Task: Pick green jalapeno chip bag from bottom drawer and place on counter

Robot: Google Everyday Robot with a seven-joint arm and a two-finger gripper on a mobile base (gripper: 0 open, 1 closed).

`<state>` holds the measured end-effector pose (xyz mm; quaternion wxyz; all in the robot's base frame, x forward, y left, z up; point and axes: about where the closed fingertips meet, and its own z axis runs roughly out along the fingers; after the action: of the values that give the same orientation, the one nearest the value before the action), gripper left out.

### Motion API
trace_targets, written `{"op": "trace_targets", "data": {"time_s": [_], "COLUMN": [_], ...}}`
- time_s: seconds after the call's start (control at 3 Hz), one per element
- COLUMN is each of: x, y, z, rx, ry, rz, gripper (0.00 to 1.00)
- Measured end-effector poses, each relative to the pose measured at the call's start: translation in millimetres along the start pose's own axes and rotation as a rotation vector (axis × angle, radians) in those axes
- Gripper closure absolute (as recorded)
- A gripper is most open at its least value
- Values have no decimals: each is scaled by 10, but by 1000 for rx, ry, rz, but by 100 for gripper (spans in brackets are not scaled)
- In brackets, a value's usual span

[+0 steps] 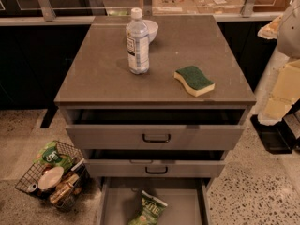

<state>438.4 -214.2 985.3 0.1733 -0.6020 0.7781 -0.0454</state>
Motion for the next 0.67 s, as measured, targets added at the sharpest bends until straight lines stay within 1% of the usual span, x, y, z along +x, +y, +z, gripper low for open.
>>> {"op": "trace_targets", "data": {"time_s": [0.33,0.67], "x": [0,37], "y": [0,95], "z": [0,67], "rx": [0,-15], "ry": [0,-2], "rz": [0,-63], "gripper": [0,0]}}
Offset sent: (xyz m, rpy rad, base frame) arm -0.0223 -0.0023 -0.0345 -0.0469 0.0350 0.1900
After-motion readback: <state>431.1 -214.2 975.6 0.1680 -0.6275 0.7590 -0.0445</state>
